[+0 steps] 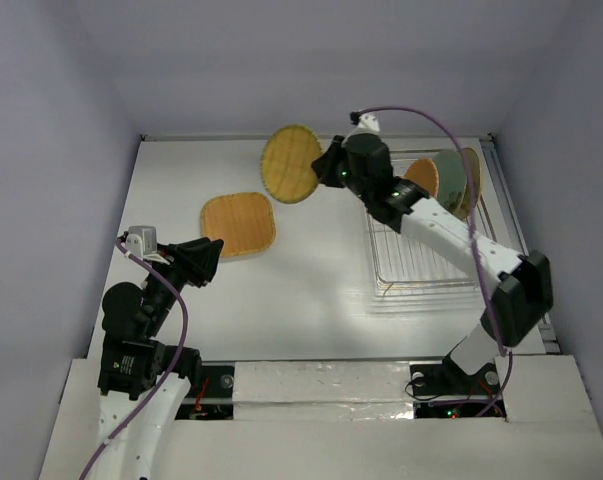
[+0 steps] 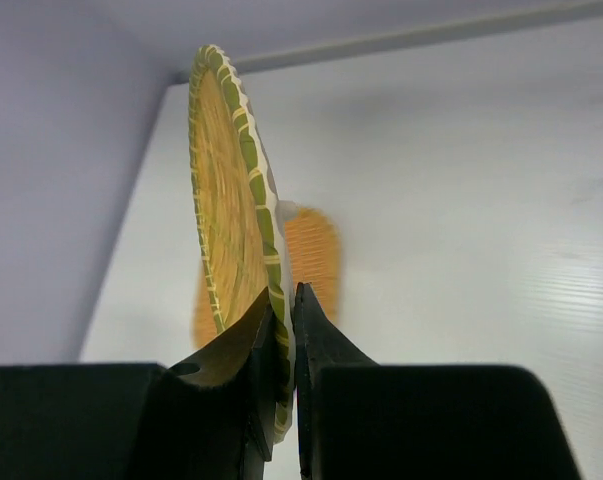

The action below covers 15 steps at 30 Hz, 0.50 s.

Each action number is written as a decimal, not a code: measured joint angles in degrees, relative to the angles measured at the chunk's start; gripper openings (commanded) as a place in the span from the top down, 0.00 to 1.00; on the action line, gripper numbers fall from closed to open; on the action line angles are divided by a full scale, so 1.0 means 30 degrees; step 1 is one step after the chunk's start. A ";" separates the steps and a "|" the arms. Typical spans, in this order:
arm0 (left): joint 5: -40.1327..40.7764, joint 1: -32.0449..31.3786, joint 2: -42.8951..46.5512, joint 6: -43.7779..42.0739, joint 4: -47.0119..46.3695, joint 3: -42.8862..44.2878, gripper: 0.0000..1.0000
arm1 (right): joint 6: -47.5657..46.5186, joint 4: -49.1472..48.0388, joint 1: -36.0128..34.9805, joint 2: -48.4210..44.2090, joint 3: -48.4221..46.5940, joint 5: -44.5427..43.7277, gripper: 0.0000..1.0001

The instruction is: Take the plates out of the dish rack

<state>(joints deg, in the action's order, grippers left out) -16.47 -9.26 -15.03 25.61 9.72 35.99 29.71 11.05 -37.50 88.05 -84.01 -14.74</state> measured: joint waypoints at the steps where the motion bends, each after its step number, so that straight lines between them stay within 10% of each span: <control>1: 0.0000 0.0000 0.0000 -0.0007 0.0000 0.0000 0.63 | 0.0721 -0.0816 -0.0328 0.0816 0.0000 0.0423 1.00; 15: -0.0095 0.0131 -0.0007 0.0000 -0.0007 0.0000 0.63 | 0.9056 -0.6397 -0.2375 1.1570 -0.1982 0.4153 1.00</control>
<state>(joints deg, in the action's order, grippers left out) -16.75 -8.86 -15.05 25.61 9.69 35.99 56.88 -8.14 -44.62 122.76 -89.95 -2.28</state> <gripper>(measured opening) 0.367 0.122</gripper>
